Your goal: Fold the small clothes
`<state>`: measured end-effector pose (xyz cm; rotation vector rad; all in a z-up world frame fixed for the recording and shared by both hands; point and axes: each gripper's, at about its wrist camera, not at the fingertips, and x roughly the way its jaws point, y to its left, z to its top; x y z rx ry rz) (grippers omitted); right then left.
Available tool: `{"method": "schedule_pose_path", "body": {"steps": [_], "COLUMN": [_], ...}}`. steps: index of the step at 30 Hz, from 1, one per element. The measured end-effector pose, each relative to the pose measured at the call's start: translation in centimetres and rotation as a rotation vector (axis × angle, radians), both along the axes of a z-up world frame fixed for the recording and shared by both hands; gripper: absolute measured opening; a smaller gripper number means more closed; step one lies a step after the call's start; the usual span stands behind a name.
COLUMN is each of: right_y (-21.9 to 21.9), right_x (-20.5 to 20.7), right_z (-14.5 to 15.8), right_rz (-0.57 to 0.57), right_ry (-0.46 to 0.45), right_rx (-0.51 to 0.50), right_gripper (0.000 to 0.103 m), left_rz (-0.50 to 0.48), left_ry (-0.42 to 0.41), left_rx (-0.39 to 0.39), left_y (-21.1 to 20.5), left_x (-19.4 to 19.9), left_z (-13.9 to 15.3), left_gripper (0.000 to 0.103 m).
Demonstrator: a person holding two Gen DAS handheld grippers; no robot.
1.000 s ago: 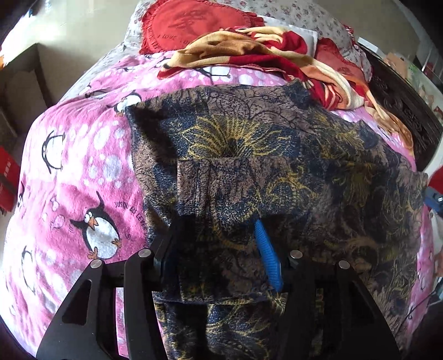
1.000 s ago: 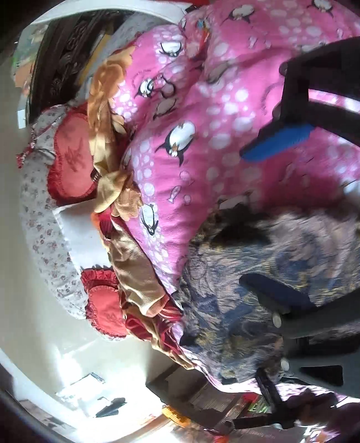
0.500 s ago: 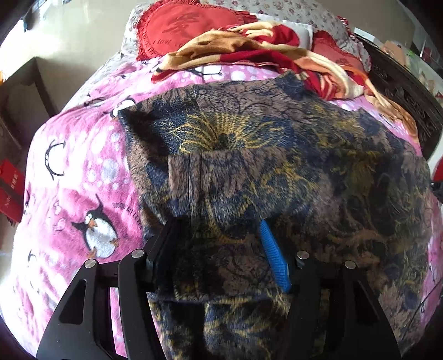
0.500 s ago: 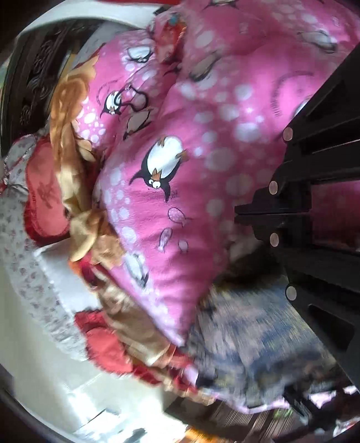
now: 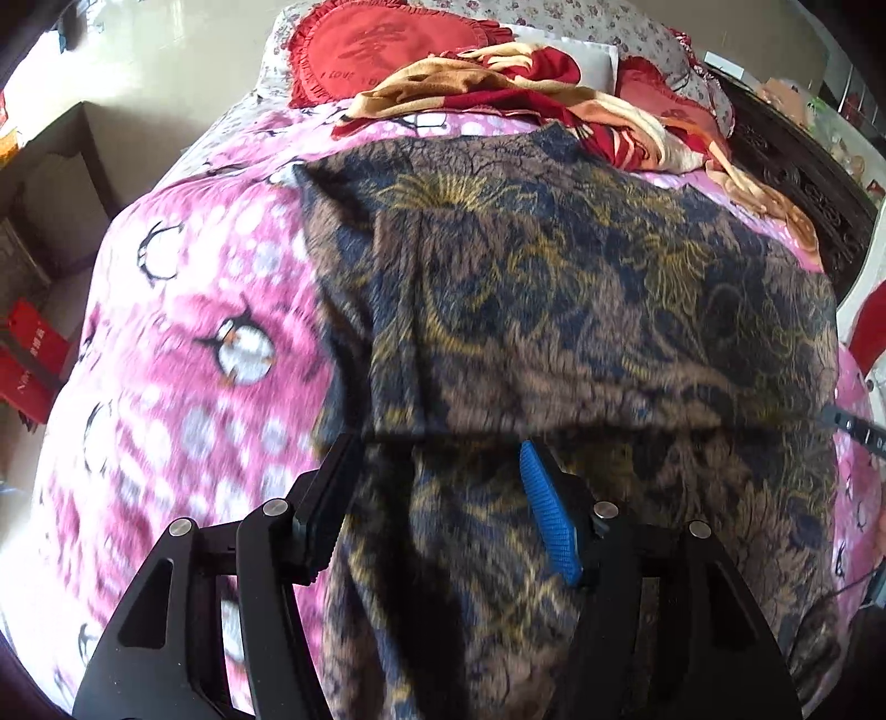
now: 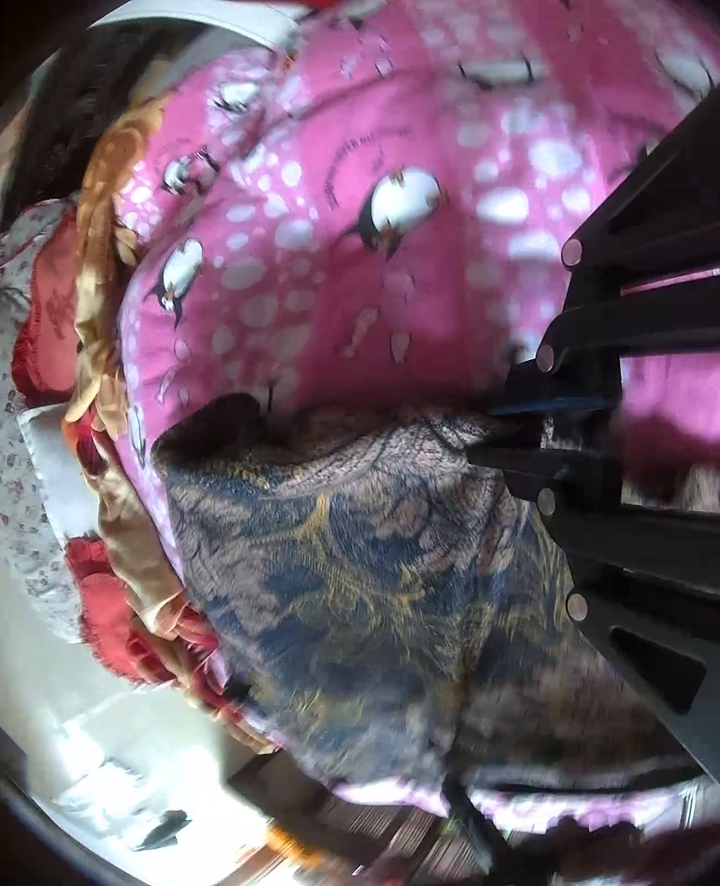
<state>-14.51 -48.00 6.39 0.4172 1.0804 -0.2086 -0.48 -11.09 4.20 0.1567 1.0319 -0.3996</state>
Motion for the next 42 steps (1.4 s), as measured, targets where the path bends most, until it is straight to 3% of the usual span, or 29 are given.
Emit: {"method": "schedule_pose_path", "body": {"steps": [3, 8, 15, 16, 18, 19, 21, 24, 28, 33, 38, 42], "right_y": [-0.4, -0.1, 0.8, 1.3, 2.5, 3.0, 4.0, 5.7, 7.8, 9.9, 10.2, 10.5], "right_x": [-0.1, -1.3, -6.9, -7.7, -9.1, -10.0, -11.5, -13.3, -14.6, -15.6, -17.2, -18.9], "right_z": [-0.1, 1.8, 7.0, 7.8, 9.2, 9.7, 10.3, 9.7, 6.4, 2.8, 2.0, 2.9], "right_rz": [-0.023, -0.027, 0.038, 0.066, 0.121, 0.145, 0.178, 0.190, 0.175, 0.151, 0.140, 0.154], "right_ry": [0.019, -0.030, -0.062, -0.052, -0.026, -0.016, -0.015, 0.000, 0.041, 0.102, 0.099, 0.042], "right_rx": [-0.095, -0.018, 0.099, 0.092, 0.074, 0.069, 0.057, 0.048, 0.075, -0.004, 0.036, 0.070], "right_gripper": [0.006, 0.006, 0.008, 0.012, 0.035, 0.051, 0.052, 0.052, 0.052, 0.052, 0.052, 0.053], "left_rz": [0.016, 0.022, 0.009, 0.007, 0.007, 0.008, 0.010, 0.010, -0.008, -0.022, -0.028, -0.009], "left_ry": [0.009, 0.010, -0.014, -0.019, -0.024, -0.027, -0.031, -0.025, -0.015, -0.002, 0.022, 0.077], "left_rx": [0.003, 0.017, 0.010, 0.010, 0.004, -0.001, -0.009, -0.016, -0.006, -0.017, -0.007, -0.038], "left_y": [0.6, 1.6, 2.5, 2.7, 3.0, 3.2, 3.6, 3.9, 4.6, 6.7, 8.9, 11.0], "left_x": [-1.0, -2.7, -5.1, -5.5, -6.1, -6.4, -7.2, -8.2, -10.0, -12.4, -14.5, -16.1], "left_z": [-0.1, 0.0, 1.1, 1.3, 1.8, 2.0, 2.3, 2.5, 2.5, 2.4, 2.0, 1.1], "left_gripper": [0.060, 0.060, 0.060, 0.060, 0.060, 0.060, 0.060, 0.060, 0.060, 0.060, 0.060, 0.060]}}
